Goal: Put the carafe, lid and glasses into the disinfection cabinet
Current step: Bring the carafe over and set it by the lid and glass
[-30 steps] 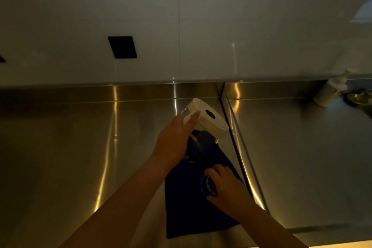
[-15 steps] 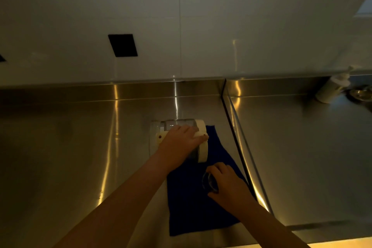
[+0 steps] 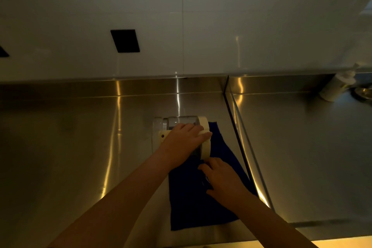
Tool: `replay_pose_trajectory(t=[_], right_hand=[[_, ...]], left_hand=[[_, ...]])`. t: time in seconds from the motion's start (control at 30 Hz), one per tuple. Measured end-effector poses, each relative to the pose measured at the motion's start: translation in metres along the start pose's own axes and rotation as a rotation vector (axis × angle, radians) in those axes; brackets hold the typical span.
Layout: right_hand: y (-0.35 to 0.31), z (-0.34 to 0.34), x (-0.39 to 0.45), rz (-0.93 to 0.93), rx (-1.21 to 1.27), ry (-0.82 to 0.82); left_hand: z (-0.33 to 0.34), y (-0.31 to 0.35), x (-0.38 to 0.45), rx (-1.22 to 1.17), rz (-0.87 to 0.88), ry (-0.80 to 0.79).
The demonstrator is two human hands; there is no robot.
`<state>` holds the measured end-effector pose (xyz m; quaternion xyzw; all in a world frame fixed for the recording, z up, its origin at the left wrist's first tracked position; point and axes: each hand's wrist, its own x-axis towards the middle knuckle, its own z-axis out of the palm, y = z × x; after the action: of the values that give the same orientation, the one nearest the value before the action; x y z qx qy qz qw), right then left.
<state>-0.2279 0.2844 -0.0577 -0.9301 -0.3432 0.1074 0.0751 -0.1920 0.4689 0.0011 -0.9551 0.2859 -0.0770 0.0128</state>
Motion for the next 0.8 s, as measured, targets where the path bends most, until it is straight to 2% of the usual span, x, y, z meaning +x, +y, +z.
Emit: replay_pose_trajectory(t=[0.23,0.37,0.53,0.67,0.8], right_hand=[[-0.005,-0.005,0.009,-0.013,-0.281,-0.199],[-0.003,-0.015,0.01,-0.028,-0.282,-0.246],[-0.004,-0.014,-0.004,-0.033,-0.142,-0.105],[-0.007,-0.004,-0.017,-0.056,-0.011,0.021],[-0.01,0.002,-0.021,-0.093,0.055,0.108]], left_hand=[[0.001,-0.01,-0.029,0.028,-0.088,0.101],[0.004,-0.016,-0.043,0.029,-0.082,0.125],[-0.015,-0.027,-0.021,0.072,-0.04,0.142],[-0.029,-0.034,0.004,0.111,-0.044,-0.048],[-0.038,-0.033,0.021,0.213,0.005,-0.099]])
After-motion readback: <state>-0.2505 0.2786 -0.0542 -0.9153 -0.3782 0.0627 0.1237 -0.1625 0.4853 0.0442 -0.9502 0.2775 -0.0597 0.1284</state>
